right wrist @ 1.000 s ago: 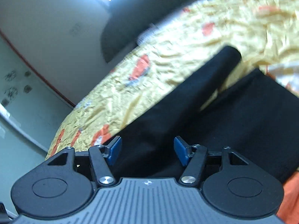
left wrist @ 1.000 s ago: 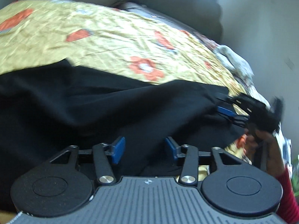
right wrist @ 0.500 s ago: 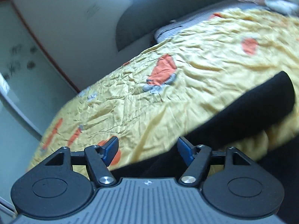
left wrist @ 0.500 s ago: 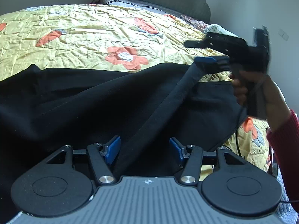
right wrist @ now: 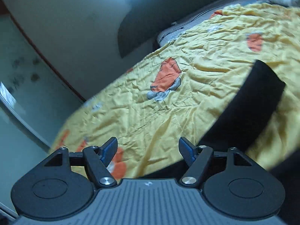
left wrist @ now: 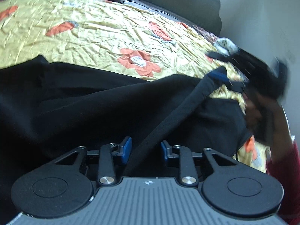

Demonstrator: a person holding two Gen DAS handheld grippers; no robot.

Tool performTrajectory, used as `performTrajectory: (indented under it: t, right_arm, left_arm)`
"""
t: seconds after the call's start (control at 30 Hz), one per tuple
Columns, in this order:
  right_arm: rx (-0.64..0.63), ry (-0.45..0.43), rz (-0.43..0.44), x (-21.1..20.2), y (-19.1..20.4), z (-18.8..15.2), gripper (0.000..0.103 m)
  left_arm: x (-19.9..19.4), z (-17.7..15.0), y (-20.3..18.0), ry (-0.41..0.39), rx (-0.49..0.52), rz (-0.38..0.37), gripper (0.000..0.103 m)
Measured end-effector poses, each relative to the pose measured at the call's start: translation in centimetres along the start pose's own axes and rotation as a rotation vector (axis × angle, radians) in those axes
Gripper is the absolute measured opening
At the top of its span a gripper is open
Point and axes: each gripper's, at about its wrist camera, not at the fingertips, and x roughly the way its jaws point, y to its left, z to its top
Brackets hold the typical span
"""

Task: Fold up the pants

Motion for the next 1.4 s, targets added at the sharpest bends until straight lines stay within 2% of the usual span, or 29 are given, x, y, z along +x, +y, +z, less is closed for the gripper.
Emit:
performTrajectory:
  t: [0.1,0.2,0.3,0.43,0.6,0.73,0.8,0.93,1.1,1.17,1.23,1.37,1.4]
  right_arm:
    - [0.094,0.034,0.101,-2.8,-0.2,-2.0,0.082]
    - [0.160,0.129,0.196,-3.1,0.0,-4.8,0.082]
    - [0.237,0.186,0.239,-2.1,-0.1,-7.0,0.082]
    - [0.283,0.183,0.275,-0.6,-0.7,-7.2,0.082]
    - [0.271,0.088,0.229,-0.1,-1.7,-5.2,0.081]
    - [0.230,-0.035,0.138,-0.5,-3.3,-3.2,0.082]
    - [0.273,-0.076,0.080,-0.5,-4.9,-2.2,0.082]
    - [0.324,-0.165,0.077,-0.6,-7.8,-0.5,0.081]
    - [0.301,-0.213,0.003,0.5,-9.0,1.6,0.081]
    - [0.299,-0.221,-0.019,1.1,-9.4,2.1,0.074]
    - [0.301,-0.217,-0.044,1.6,-9.8,2.7,0.059]
    - [0.310,-0.202,-0.090,2.9,-10.6,3.1,0.038]
    - [0.316,-0.200,-0.094,3.0,-10.8,3.0,0.026]
  left_arm:
    - [0.1,0.4,1.0,0.001,-0.080,-0.038,0.033]
    - [0.2,0.6,1.3,0.005,-0.121,-0.060,0.033]
    - [0.2,0.7,0.8,0.001,-0.118,-0.052,0.033]
    - [0.3,0.7,0.4,-0.001,-0.118,-0.056,0.032]
    - [0.5,0.5,0.4,0.004,-0.123,-0.056,0.027]
    - [0.6,0.4,0.2,0.005,-0.110,-0.052,0.027]
    - [0.6,0.4,0.3,0.006,-0.111,-0.052,0.027]
    - [0.9,0.4,-0.2,0.008,-0.092,-0.054,0.027]
    - [1.1,0.1,-1.4,0.003,-0.013,-0.038,0.027]
    - [1.2,0.0,-1.8,-0.003,0.020,-0.030,0.027]
    - [1.4,-0.1,-2.4,-0.007,0.060,-0.020,0.027]
    - [1.7,-0.5,-4.1,-0.014,0.181,0.012,0.029]
    - [1.8,-0.6,-4.5,-0.019,0.211,0.020,0.032]
